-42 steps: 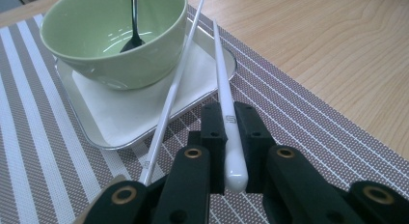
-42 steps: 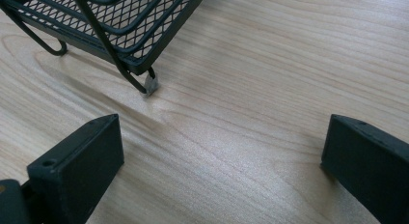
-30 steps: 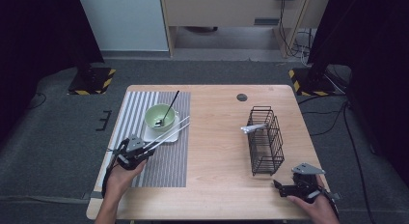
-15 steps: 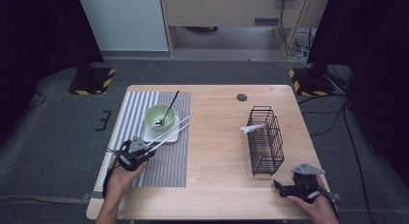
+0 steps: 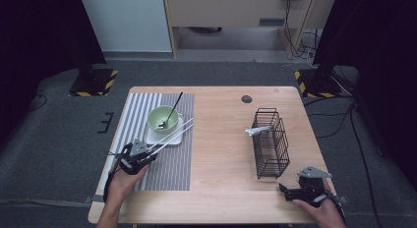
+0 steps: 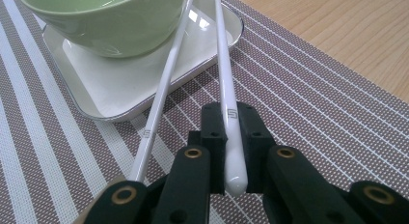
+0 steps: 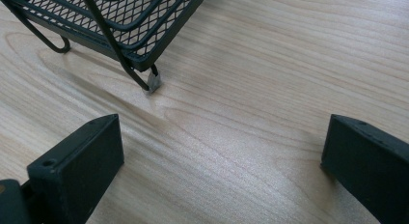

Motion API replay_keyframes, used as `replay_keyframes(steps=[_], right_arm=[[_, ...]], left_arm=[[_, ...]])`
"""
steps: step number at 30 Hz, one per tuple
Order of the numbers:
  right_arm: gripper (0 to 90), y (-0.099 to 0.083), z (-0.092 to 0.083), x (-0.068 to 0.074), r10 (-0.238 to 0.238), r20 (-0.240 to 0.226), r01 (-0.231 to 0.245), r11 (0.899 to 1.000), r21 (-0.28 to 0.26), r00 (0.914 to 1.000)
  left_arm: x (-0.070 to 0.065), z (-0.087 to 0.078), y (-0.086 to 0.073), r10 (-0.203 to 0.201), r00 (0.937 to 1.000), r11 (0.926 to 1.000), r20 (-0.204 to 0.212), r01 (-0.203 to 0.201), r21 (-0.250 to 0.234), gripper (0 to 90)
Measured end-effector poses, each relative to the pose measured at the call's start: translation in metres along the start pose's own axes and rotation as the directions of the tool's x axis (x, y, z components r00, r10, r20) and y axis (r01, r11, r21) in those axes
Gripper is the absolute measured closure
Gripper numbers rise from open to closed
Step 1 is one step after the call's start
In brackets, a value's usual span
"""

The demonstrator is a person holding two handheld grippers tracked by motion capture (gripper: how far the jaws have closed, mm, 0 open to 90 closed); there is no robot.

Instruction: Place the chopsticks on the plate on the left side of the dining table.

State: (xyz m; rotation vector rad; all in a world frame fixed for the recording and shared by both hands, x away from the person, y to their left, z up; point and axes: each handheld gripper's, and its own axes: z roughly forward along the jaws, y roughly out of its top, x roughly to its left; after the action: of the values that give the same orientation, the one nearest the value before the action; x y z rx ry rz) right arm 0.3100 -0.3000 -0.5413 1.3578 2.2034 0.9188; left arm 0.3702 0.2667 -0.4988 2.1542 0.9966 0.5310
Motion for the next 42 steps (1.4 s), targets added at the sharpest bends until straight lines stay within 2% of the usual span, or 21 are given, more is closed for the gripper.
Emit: replay_keyframes(steps=[14, 22, 42], right_arm=[[1.0, 0.0, 0.0, 0.0, -0.004, 0.0, 0.004, 1.0, 0.0, 1.0], [1.0, 0.0, 0.0, 0.0, -0.004, 0.0, 0.004, 1.0, -0.001, 1.0], [1.0, 0.0, 0.0, 0.0, -0.005, 0.0, 0.005, 1.0, -0.001, 1.0]], left_arm=[[0.001, 0.004, -0.004, 0.005, 1.0, 0.9998, -0.002, -0.005, 0.02, 82.9], [0.0, 0.009, -0.005, 0.017, 0.9999, 0.9988, 0.0, -0.017, 0.047, 82.8], [-0.001, 0.017, -0.007, 0.017, 0.9998, 0.9958, -0.011, -0.016, 0.09, 82.7]])
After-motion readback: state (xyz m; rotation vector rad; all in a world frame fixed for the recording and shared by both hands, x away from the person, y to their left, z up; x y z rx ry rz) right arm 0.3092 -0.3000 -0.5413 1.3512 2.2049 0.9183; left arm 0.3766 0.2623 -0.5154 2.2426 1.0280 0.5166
